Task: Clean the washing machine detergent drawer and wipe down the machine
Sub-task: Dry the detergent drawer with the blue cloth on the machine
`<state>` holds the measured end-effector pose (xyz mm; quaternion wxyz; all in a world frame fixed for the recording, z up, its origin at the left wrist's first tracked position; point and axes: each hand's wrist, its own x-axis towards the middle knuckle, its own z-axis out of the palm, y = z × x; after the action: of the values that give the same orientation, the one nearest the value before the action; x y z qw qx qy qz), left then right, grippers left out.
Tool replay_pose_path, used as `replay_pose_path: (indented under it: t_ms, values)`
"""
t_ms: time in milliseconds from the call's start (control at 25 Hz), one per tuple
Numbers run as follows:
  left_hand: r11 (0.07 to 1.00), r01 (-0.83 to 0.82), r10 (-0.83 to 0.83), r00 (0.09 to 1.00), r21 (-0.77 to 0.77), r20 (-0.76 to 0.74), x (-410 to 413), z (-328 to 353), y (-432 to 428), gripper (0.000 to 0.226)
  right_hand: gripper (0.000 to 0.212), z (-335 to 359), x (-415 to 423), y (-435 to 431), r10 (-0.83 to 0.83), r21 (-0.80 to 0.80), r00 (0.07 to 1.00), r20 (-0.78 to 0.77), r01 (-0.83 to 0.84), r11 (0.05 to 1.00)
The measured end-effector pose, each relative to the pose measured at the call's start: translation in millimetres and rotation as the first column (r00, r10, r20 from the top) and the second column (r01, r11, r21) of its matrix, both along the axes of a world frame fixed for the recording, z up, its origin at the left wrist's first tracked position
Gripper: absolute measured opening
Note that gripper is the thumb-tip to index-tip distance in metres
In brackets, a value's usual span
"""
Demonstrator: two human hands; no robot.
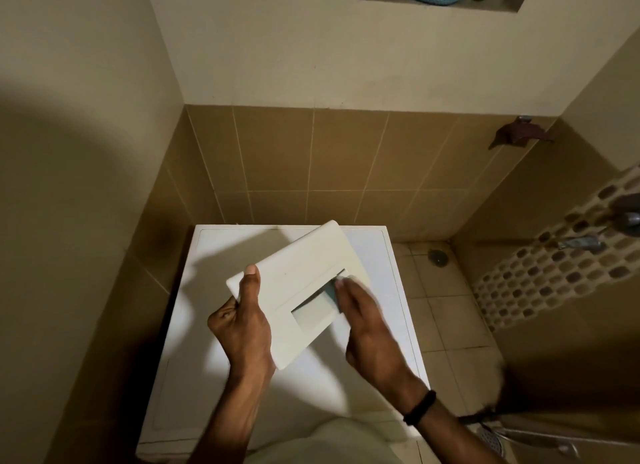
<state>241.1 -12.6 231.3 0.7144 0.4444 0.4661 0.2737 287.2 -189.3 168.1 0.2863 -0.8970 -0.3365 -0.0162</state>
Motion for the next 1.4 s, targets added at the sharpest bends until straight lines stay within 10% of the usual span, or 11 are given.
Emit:
replay_pose_path:
  t_ms: [120, 320, 560, 800, 960, 1120, 1400]
  values:
    - [0.999, 0.012, -0.011, 1.000, -0.036, 0.008, 0, 0, -3, 0.032, 0.091, 3, 4, 11, -0.261, 0.026, 0.962, -0.079, 0.264, 0.964]
    - [1.000, -0.001, 0.001, 1.000, -0.027, 0.013, 0, 1, 0, 0.027, 0.097, 20, -66, 20, 0.233, 0.042, 0.972, 0.024, -0.234, 0.971]
    - [0.994, 0.022, -0.023, 1.000, -0.103, -0.015, -6, 3, -3, 0.033, 0.095, 2, 12, -11, -0.136, 0.060, 0.991, 0.007, 0.135, 0.989]
    - [0.998, 0.020, -0.022, 1.000, -0.066, -0.022, -8, -3, -3, 0.032, 0.107, -1, -40, -7, 0.193, 0.057, 0.979, 0.073, -0.197, 0.979]
    - [0.996, 0.059, -0.060, 0.998, -0.062, -0.022, -12, -3, -9, 0.033, 0.089, -9, 23, -46, -0.255, 0.177, 0.967, 0.001, 0.251, 0.952]
    - [0.993, 0.112, -0.113, 0.993, -0.033, -0.020, -11, -4, -13, 0.040, 0.039, 14, 47, -32, -0.262, 0.536, 0.745, -0.614, 0.637, 0.554]
    - [0.980, 0.174, -0.175, 0.985, 0.100, 0.002, -1, 2, -22, 0.043, 0.048, 41, -31, 69, -0.057, 0.376, 0.990, -0.127, 0.101, 0.921]
